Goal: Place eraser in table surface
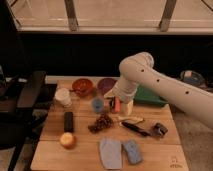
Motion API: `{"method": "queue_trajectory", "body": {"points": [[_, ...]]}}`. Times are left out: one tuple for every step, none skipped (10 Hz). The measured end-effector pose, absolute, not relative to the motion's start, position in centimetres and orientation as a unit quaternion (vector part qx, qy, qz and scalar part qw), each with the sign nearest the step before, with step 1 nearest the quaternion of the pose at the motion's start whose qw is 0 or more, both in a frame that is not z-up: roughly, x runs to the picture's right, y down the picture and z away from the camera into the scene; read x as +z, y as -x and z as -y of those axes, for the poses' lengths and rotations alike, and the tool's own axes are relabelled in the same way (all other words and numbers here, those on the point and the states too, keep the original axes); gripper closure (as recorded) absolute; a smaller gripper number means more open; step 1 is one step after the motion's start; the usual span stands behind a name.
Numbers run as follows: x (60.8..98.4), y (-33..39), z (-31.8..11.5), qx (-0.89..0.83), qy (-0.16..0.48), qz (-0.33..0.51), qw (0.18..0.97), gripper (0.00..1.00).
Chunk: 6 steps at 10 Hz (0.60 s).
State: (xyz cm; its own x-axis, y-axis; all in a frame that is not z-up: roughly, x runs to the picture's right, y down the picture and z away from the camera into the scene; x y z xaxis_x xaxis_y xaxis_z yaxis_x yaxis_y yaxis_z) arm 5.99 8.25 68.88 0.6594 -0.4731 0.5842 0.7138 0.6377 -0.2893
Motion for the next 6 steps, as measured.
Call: {"method": "queue_trajectory", "body": {"points": [[68.9, -6.0, -8.2, -0.340, 0.257, 0.234, 0.874, 0.20], [69.1, -5.9, -7.8, -0.353, 0.256, 0.225, 0.871, 0.20], [69.4, -5.3, -7.5, -0.367, 0.252, 0.223, 0.867, 0.20], [69.8, -4.4, -7.2, -0.380, 0.244, 0.221, 0.864, 0.20], [70.3, -2.9, -6.9, -0.395, 0.233, 0.221, 0.861, 0.20], [71.0, -0.9, -6.7, -0.413, 0.224, 0.221, 0.854, 0.20]]}}
